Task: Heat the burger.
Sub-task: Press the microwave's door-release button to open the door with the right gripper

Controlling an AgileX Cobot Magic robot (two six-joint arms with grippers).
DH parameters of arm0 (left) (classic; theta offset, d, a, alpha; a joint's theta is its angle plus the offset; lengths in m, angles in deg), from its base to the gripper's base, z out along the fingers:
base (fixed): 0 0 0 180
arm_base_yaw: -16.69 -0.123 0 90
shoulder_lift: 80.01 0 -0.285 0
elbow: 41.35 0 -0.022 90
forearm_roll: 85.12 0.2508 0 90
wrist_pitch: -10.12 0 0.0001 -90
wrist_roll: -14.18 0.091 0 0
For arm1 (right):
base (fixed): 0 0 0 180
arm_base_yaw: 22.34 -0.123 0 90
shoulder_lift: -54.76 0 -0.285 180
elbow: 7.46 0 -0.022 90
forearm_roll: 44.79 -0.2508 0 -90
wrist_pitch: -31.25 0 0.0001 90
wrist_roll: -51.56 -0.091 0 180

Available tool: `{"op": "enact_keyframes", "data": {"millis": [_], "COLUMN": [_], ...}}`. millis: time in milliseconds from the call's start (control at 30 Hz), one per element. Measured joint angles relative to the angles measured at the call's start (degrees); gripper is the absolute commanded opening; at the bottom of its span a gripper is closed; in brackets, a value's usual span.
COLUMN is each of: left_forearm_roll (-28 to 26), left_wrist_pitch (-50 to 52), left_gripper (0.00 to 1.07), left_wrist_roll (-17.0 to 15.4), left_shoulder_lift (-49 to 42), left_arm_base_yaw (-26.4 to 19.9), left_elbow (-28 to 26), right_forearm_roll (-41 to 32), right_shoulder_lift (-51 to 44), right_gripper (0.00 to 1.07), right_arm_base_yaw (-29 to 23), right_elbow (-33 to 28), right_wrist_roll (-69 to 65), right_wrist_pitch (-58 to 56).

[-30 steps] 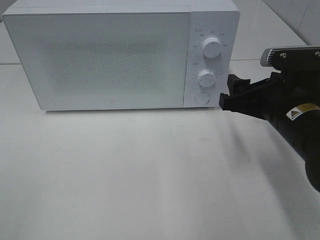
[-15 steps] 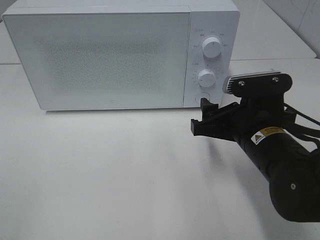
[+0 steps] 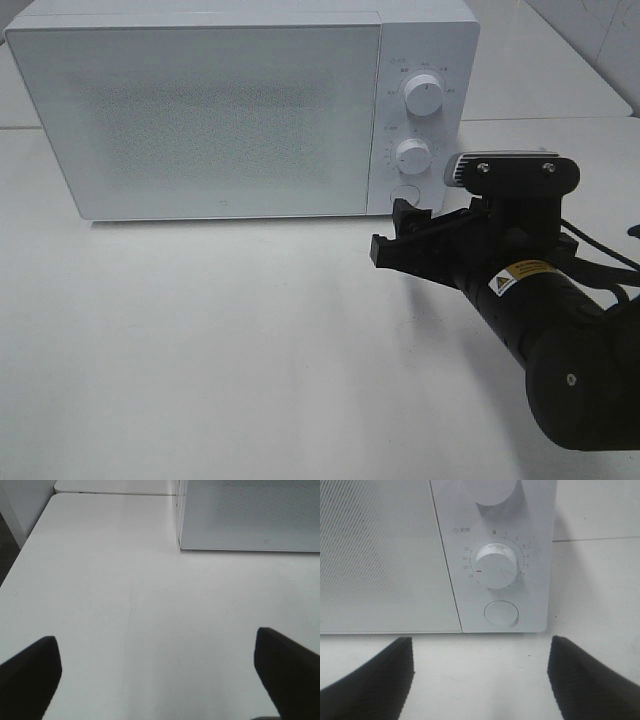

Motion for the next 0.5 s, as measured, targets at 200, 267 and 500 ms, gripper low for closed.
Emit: {"op": "enact_keyframes", "data": {"millis": [200,267,500], "left_forearm_roll": [0.00,0.00,0.00], "left_wrist_pitch": [0.00,0.00,0.00], "left_gripper": [1.00,1.00,1.00], "left_wrist_roll": [0.00,0.00,0.00], "left_shoulder_lift": [0.00,0.00,0.00], "left_arm_base_yaw": [0.00,0.00,0.00], "left_elbow": [0.00,0.00,0.00], "right_forearm_roll": [0.00,0.00,0.00], "right_shoulder_lift": [0.00,0.00,0.00], "right_gripper": [0.62,0.56,0.45], "right_arm_base_yaw": [0.00,0.00,0.00], "right_elbow": [0.00,0.00,0.00], "right_wrist_roll": [-19.42,-29.74,-55.52], "right_wrist_pitch": [-0.40,-0.69,-1.55]}}
